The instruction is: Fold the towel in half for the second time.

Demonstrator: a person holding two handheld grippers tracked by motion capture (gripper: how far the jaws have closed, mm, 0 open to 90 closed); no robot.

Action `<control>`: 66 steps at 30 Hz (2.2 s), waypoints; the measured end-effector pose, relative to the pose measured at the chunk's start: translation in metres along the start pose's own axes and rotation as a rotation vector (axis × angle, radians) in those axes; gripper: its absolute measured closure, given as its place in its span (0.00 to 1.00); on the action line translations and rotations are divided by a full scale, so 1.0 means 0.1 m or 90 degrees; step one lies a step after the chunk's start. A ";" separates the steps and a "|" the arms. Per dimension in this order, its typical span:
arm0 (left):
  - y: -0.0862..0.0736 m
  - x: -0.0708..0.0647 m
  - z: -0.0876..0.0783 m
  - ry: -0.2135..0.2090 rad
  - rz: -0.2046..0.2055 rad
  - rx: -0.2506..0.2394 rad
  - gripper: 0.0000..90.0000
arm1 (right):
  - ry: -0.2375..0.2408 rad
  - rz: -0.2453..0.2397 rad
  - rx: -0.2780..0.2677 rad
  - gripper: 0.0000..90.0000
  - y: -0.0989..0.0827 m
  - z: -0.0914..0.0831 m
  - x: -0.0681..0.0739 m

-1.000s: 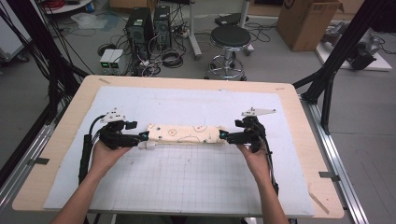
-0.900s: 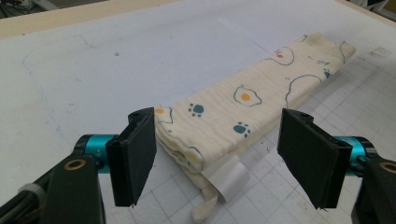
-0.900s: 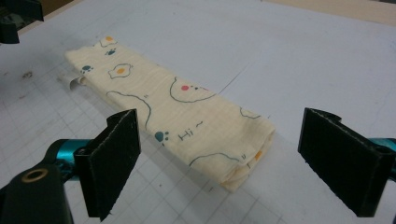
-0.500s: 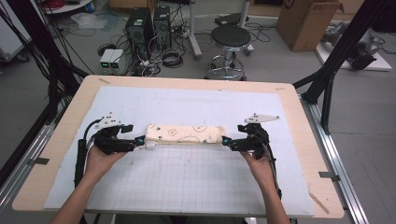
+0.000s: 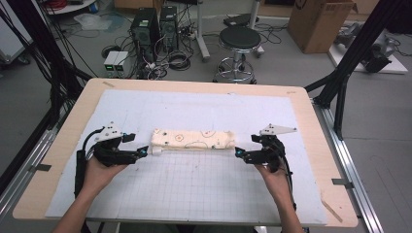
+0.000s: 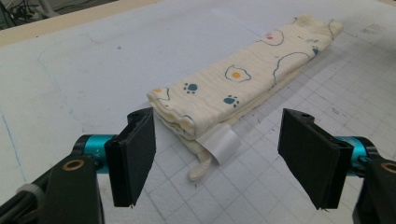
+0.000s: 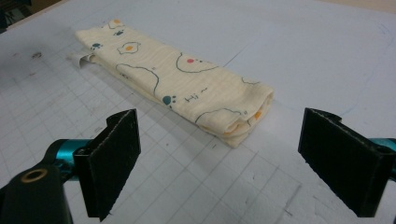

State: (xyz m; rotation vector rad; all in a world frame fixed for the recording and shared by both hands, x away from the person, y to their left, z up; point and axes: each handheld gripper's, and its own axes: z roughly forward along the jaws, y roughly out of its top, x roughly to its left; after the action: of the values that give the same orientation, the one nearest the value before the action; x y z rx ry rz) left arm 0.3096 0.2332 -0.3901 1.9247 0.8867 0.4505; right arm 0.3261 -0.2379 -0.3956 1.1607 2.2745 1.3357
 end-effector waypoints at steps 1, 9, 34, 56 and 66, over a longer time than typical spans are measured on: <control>-0.01 -0.01 -0.01 0.001 0.002 -0.002 0.31 | 0.002 -0.001 0.000 0.14 -0.01 -0.01 0.00; -0.16 -0.01 -0.07 -0.004 -0.009 -0.006 0.31 | 0.007 -0.008 -0.003 0.14 -0.08 -0.07 0.03; -0.41 -0.12 -0.24 0.005 -0.006 -0.019 0.29 | -0.016 -0.009 -0.014 0.13 -0.43 -0.27 0.01; -0.53 -0.18 -0.32 0.019 -0.004 -0.014 0.28 | -0.041 -0.008 -0.012 0.13 -0.63 -0.45 0.04; -0.58 -0.20 -0.38 0.021 -0.002 -0.016 0.28 | -0.051 0.005 -0.017 0.13 -0.72 -0.56 0.04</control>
State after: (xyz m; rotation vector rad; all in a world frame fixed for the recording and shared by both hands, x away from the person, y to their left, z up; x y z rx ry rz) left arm 0.2489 0.2588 -0.4204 1.8976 0.9006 0.4905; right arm 0.2554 -0.2881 -0.4237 1.1946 2.1918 1.2934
